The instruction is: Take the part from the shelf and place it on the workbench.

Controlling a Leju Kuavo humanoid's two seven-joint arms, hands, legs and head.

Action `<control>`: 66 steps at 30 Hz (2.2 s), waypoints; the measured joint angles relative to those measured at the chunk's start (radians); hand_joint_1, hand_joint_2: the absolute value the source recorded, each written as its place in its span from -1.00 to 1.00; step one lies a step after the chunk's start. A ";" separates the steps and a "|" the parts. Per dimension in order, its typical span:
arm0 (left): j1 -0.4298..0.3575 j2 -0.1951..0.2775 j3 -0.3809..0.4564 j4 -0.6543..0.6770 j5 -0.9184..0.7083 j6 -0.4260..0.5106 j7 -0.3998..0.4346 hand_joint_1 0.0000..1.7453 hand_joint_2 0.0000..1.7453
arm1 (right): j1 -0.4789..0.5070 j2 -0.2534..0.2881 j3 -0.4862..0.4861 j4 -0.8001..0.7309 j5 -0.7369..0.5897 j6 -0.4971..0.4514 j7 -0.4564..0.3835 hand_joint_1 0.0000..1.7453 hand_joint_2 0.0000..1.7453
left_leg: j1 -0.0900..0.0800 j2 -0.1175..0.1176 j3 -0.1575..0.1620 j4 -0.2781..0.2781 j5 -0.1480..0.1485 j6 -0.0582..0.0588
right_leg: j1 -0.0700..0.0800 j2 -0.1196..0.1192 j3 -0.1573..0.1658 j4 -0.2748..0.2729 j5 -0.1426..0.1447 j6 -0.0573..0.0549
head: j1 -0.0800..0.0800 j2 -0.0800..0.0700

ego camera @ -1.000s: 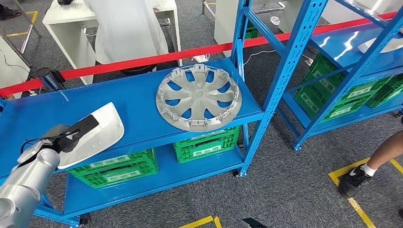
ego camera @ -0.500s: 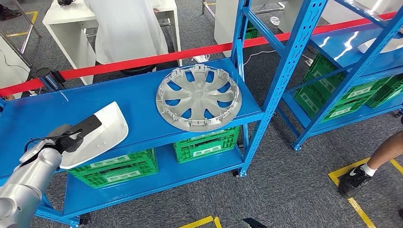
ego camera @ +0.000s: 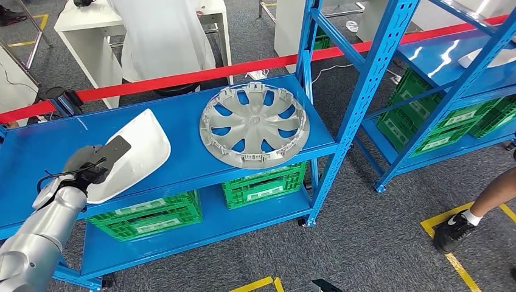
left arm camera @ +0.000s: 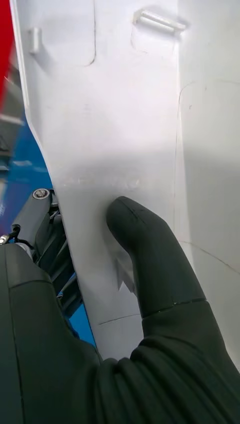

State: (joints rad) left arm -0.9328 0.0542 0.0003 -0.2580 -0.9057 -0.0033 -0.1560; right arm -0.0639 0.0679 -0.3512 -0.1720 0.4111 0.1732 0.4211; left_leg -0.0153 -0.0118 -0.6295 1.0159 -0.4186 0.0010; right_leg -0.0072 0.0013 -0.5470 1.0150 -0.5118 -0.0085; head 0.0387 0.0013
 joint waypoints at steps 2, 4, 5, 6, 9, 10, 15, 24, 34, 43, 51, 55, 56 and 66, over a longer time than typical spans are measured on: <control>-0.016 -0.017 0.021 -0.013 0.035 0.036 -0.065 1.00 1.00 | 0.000 0.000 -0.005 0.000 -0.001 -0.004 0.000 -1.00 -1.00 | 0.000 0.000 0.000 0.000 0.000 0.000 | 0.000 0.000 0.000 0.000 0.000 0.000 | 0.000 0.000; -0.041 -0.037 0.042 -0.027 0.075 0.055 -0.124 1.00 1.00 | 0.000 0.000 -0.011 0.000 0.000 -0.009 0.000 -1.00 -1.00 | 0.000 -0.001 -0.001 0.000 0.000 0.000 | 0.000 -0.001 0.000 0.000 0.000 0.000 | 0.000 0.000; -0.056 -0.047 0.052 -0.036 0.099 0.059 -0.150 1.00 1.00 | 0.000 0.000 -0.013 0.000 0.001 -0.012 0.000 -1.00 -1.00 | 0.000 -0.001 -0.001 0.000 0.000 0.000 | 0.000 -0.001 0.000 0.000 0.000 0.000 | 0.000 0.000; -0.072 -0.055 0.062 -0.045 0.124 0.061 -0.174 1.00 1.00 | 0.000 0.000 -0.014 0.000 0.002 -0.013 0.000 -1.00 -1.00 | 0.000 0.000 -0.001 0.000 0.000 0.000 | 0.000 -0.001 0.000 0.000 0.000 0.000 | 0.000 0.000; -0.113 -0.077 0.077 -0.077 0.191 0.054 -0.232 1.00 1.00 | 0.001 0.000 -0.018 0.000 0.005 -0.013 0.000 -1.00 -1.00 | 0.000 0.000 -0.001 0.000 0.000 0.000 | 0.000 0.000 0.000 0.000 0.000 0.001 | 0.000 0.000; -0.127 -0.083 0.079 -0.088 0.207 0.050 -0.244 1.00 1.00 | 0.002 0.000 -0.019 0.000 0.005 -0.013 0.000 -1.00 -1.00 | 0.000 0.000 -0.001 0.000 0.000 0.000 | 0.000 0.000 0.000 0.000 0.001 0.001 | 0.000 0.000; -0.171 -0.097 0.080 -0.129 0.241 0.029 -0.262 1.00 1.00 | 0.003 0.002 -0.023 0.000 0.005 -0.013 0.000 -1.00 -1.00 | 0.000 0.000 0.000 0.001 0.000 0.000 | -0.001 0.000 0.000 0.000 0.001 0.001 | 0.000 0.000; -0.171 -0.101 0.041 -0.142 0.297 0.009 -0.252 1.00 1.00 | 0.007 0.010 -0.039 0.000 0.012 -0.010 0.000 -1.00 -1.00 | -0.004 0.000 -0.001 0.003 -0.004 0.005 | -0.008 0.000 0.001 -0.001 -0.001 0.005 | 0.000 0.000; -0.161 -0.108 0.005 -0.153 0.312 0.001 -0.253 1.00 1.00 | 0.008 0.014 -0.046 0.000 0.010 -0.012 0.000 -1.00 -1.00 | 0.000 0.004 0.015 -0.015 -0.007 0.035 | -0.010 0.001 -0.106 0.208 -0.102 0.024 | 0.004 0.000; -0.147 -0.114 -0.004 -0.157 0.314 -0.005 -0.251 1.00 1.00 | 0.010 0.015 -0.047 0.000 0.009 -0.012 -0.002 -1.00 -1.00 | 0.003 -0.005 0.010 0.020 -0.029 -0.002 | -0.008 0.006 -0.068 0.042 0.035 0.008 | 0.003 0.000; -0.147 -0.122 -0.038 -0.152 0.335 -0.043 -0.247 1.00 1.00 | 0.012 0.018 -0.066 0.000 -0.006 -0.013 -0.003 -1.00 -1.00 | 0.017 0.002 -0.085 0.289 -0.184 -0.042 | -0.013 0.000 -0.081 0.030 0.054 -0.027 | -0.001 0.000; -0.151 -0.121 -0.061 -0.149 0.365 -0.053 -0.252 1.00 1.00 | 0.013 0.019 -0.072 0.000 -0.006 -0.013 -0.003 -1.00 -1.00 | 0.018 0.003 0.043 0.099 -0.101 -0.035 | -0.012 0.001 -0.092 0.031 0.066 -0.018 | -0.001 0.000; -0.154 -0.120 -0.067 -0.149 0.370 -0.055 -0.254 1.00 1.00 | 0.013 0.019 -0.073 0.000 -0.006 -0.013 -0.003 -1.00 -1.00 | 0.016 0.002 0.073 0.047 -0.089 -0.031 | -0.012 0.002 -0.093 0.031 0.071 -0.013 | -0.001 0.000; -0.160 -0.113 -0.103 -0.143 0.396 -0.070 -0.253 1.00 1.00 | 0.016 0.023 -0.088 0.000 -0.005 -0.013 -0.003 -1.00 -1.00 | 0.012 0.007 0.026 -0.001 -0.023 0.017 | -0.014 0.002 -0.186 0.284 -0.092 0.028 | -0.001 0.000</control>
State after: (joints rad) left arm -1.0931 -0.0591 -0.1025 -0.4005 -0.5095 -0.0734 -0.4085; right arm -0.0478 0.0911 -0.4397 -0.1724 0.4059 0.1604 0.4182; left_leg -0.0032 -0.0052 -0.6033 1.0145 -0.4416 0.0176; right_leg -0.0211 0.0033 -0.7332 1.2991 -0.6041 0.0193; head 0.0376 0.0014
